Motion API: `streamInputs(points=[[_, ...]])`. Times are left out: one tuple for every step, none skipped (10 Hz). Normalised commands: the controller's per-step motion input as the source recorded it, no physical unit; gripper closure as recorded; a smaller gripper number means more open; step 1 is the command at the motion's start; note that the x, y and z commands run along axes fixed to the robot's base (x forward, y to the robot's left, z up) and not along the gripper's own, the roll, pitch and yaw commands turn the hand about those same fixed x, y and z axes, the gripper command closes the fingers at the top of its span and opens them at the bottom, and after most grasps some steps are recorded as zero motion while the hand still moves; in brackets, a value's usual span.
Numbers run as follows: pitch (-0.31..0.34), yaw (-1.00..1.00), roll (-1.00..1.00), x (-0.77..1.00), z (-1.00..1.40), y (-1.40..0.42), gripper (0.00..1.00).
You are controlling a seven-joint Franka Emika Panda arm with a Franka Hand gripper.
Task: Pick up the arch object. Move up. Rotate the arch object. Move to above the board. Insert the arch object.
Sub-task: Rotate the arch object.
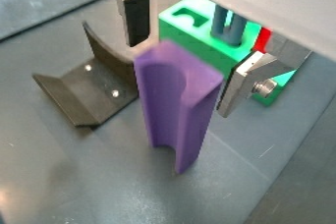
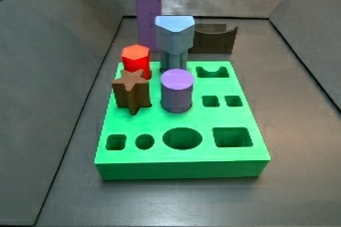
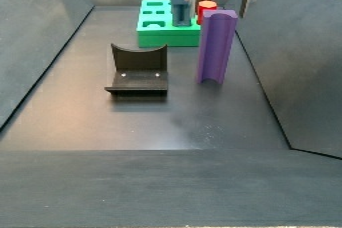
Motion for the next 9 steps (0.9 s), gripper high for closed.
streamInputs(points=[[0.055, -0.04, -0.01, -0.01, 0.55, 0.01, 0.00], [0.067, -0.04, -0.01, 0.00, 0.42, 0.01, 0.00], [0.091, -0.04, -0.01, 0.01, 0.18, 0.01, 0.00], [0.008, 1.00, 0.00, 0.00, 0.00, 0.08, 0.00], [0.007, 1.00, 0.00, 0.01, 0.00, 0.07, 0.00], [0.007, 1.00, 0.00, 0.01, 0.01, 0.03, 0.00], [0.007, 1.00, 0.00, 0.01, 0.01, 0.03, 0.00], [0.008, 1.00, 0.00, 0.01, 0.00, 0.01, 0.00], [0.008, 1.00, 0.00, 0.01, 0.00, 0.01, 0.00]])
